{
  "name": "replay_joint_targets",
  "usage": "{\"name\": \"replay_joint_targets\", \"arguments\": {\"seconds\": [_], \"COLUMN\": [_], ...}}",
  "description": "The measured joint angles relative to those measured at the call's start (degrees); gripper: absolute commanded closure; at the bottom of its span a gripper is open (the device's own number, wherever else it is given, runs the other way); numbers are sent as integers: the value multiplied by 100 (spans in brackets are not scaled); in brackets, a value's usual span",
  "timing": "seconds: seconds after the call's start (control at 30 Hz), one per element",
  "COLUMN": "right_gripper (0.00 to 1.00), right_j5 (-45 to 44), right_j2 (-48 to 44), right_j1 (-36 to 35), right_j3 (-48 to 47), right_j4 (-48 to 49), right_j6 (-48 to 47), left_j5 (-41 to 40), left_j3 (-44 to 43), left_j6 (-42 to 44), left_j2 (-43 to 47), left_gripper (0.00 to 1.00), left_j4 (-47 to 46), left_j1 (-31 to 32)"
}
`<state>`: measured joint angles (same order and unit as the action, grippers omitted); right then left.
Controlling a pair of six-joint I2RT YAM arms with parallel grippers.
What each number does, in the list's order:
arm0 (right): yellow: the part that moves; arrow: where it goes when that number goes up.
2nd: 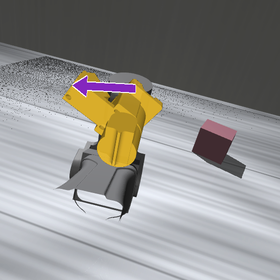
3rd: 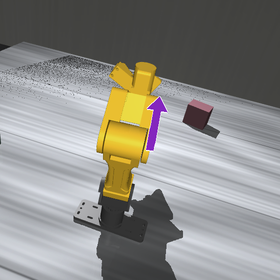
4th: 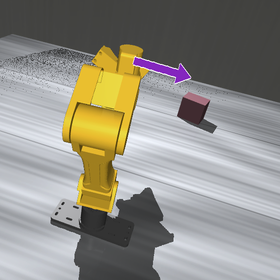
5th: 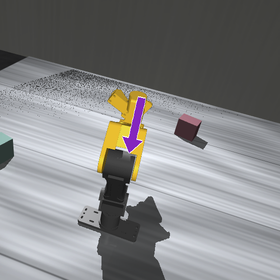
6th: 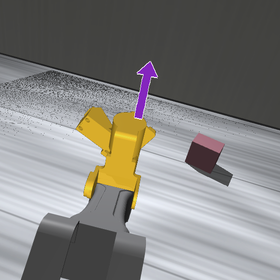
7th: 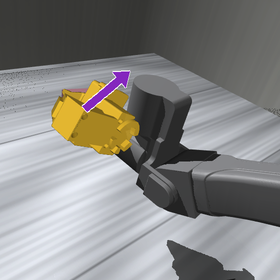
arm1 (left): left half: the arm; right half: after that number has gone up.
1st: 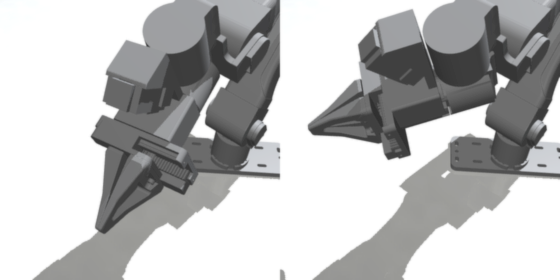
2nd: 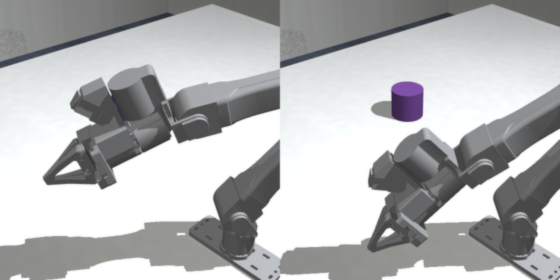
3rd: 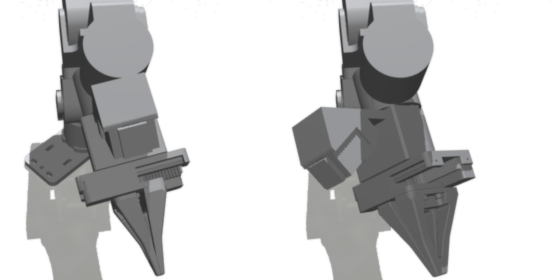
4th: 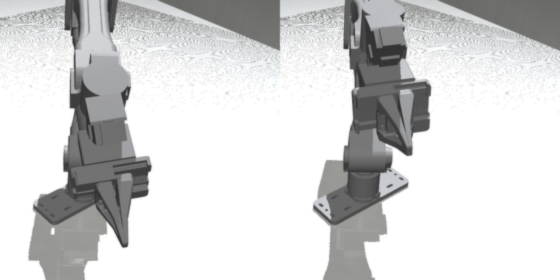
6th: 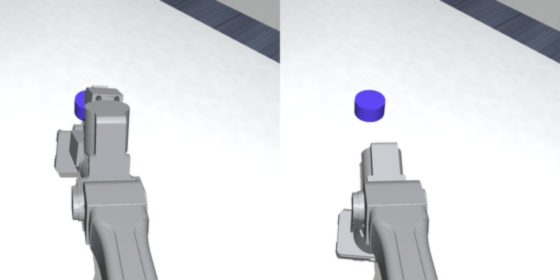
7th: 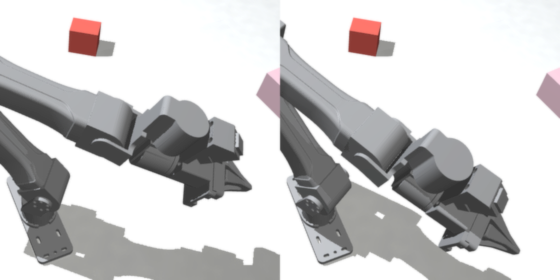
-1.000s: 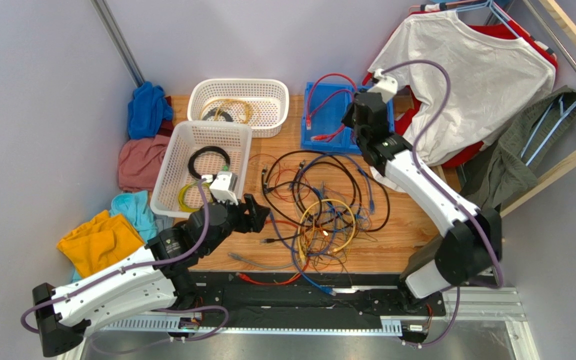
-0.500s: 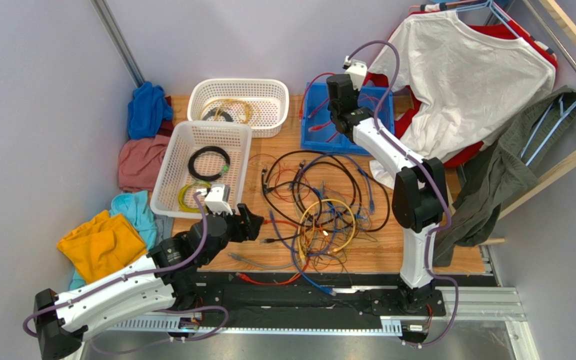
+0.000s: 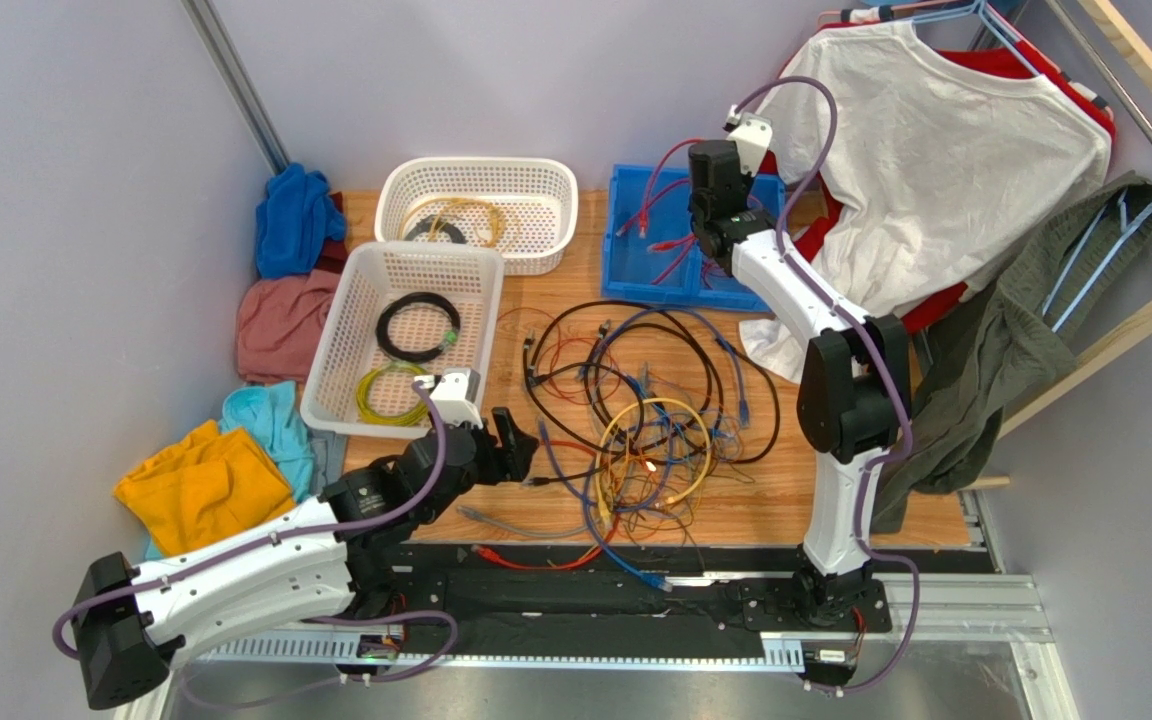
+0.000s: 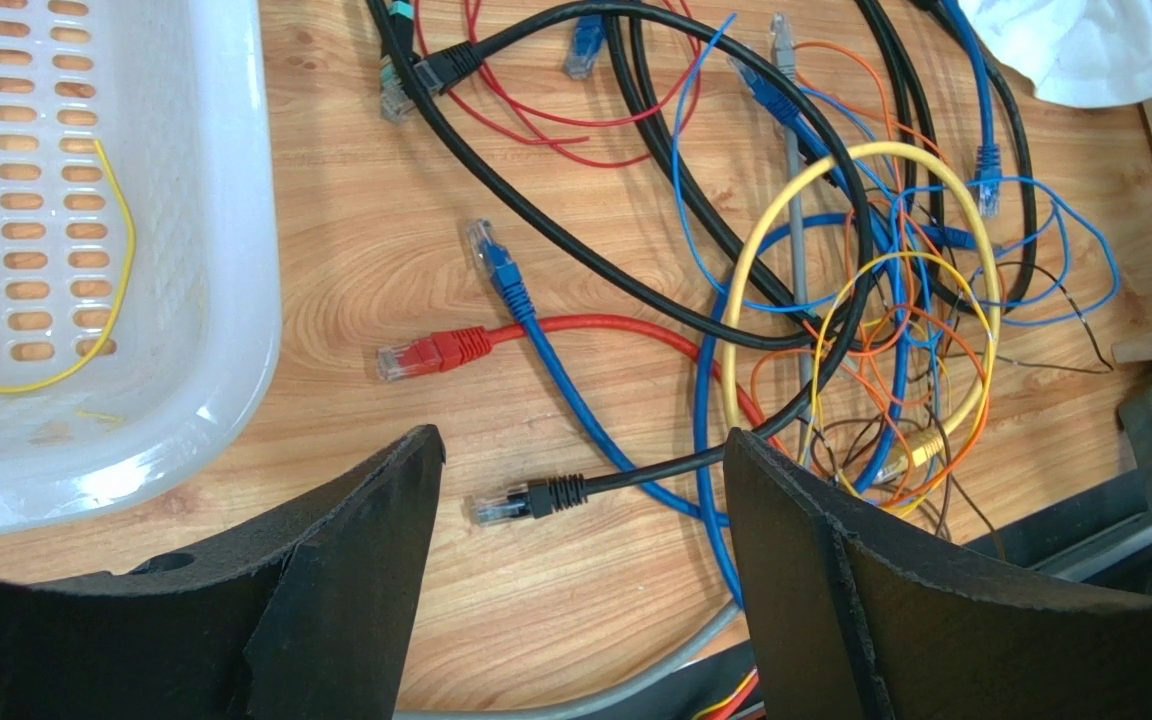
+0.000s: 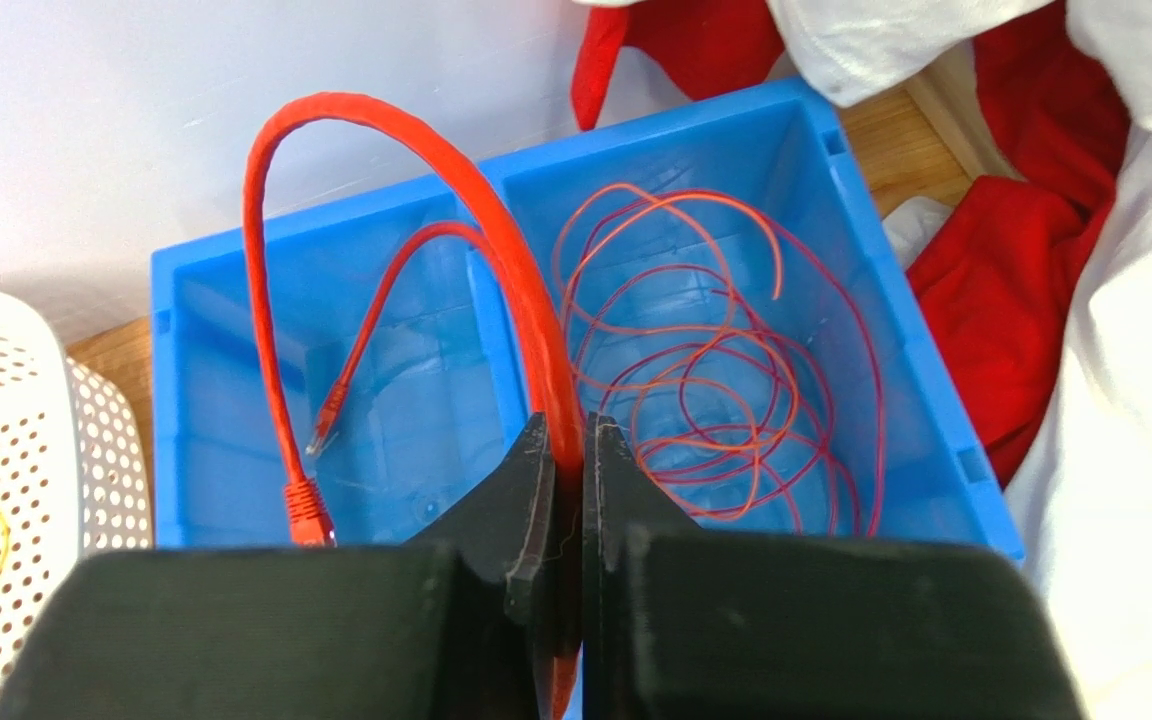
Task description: Untangle the cables
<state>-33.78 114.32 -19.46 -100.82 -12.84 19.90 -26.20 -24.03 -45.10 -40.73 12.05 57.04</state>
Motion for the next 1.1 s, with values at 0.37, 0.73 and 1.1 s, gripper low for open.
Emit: {"name": "replay_joint_targets", "arguments": {"seconds": [0.37, 0.73, 1.1], "right_gripper": [69, 40, 42], "right_j5": [105, 94, 715], "right_j2": [529, 968, -1884], "right_j1": [-52, -289, -846], "right_j3": [-710, -1025, 1226], "right_j4": [-87, -389, 319], "right_j6": [-175, -378, 262], "left_j5": [22, 20, 11], "left_j3": [0, 0, -2], "left_j6": [2, 31, 24], "left_j2": [-221, -352, -372], "left_gripper": [23, 23, 1], "left_j4": [-83, -79, -188], "left_j1": [0, 0, 0]}}
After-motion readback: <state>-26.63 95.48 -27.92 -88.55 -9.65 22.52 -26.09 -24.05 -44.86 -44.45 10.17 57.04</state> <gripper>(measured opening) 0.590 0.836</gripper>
